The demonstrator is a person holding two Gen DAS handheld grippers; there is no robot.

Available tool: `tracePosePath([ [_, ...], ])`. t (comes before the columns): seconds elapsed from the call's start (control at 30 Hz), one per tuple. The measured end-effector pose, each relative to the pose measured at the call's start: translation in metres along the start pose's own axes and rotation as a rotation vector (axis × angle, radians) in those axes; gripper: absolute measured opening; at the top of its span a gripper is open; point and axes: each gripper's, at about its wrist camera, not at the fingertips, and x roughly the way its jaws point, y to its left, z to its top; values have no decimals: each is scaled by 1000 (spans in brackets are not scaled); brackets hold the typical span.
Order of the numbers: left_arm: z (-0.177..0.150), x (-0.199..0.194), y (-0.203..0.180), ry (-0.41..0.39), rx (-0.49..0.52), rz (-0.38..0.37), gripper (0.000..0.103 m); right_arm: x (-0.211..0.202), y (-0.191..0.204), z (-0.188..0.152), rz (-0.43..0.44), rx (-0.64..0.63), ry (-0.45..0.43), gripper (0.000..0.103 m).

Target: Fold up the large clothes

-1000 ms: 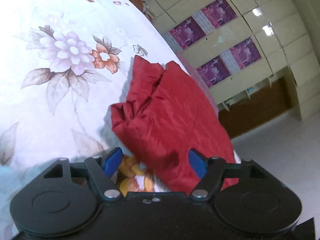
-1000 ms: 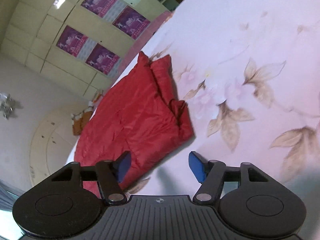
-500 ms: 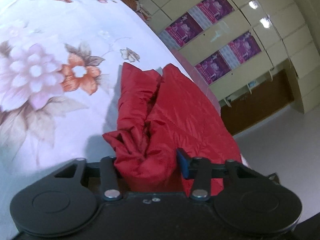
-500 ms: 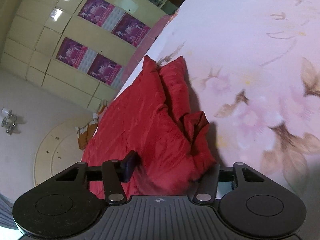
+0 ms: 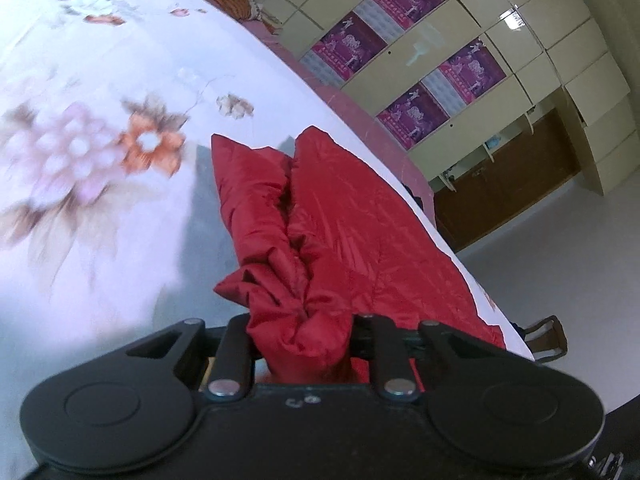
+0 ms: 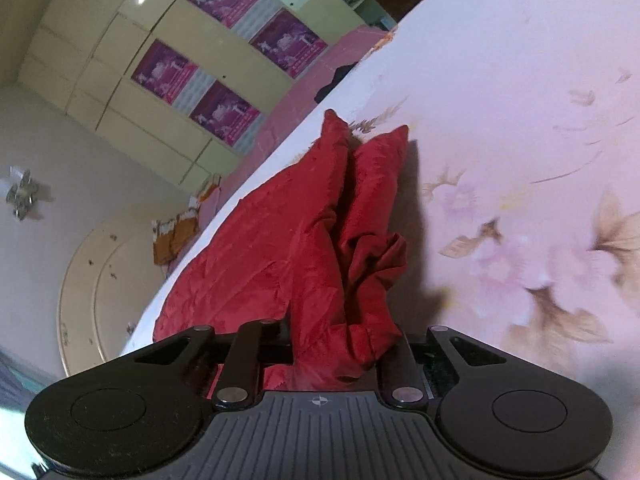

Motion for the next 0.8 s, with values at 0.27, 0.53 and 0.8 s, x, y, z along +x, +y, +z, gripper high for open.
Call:
tracePosePath([
  [0.27,-66,-58,1,20,0,32,19,-77,-25,-37,-18,-10,46,19],
  [0.53,-114,-110,-2,14,11,54,19,-133,-50,-65,-18,-3,73,19],
  [0.8,-133,-132,-4,5,16,60,19,-159,-55,-75,-12,-15,81,19],
])
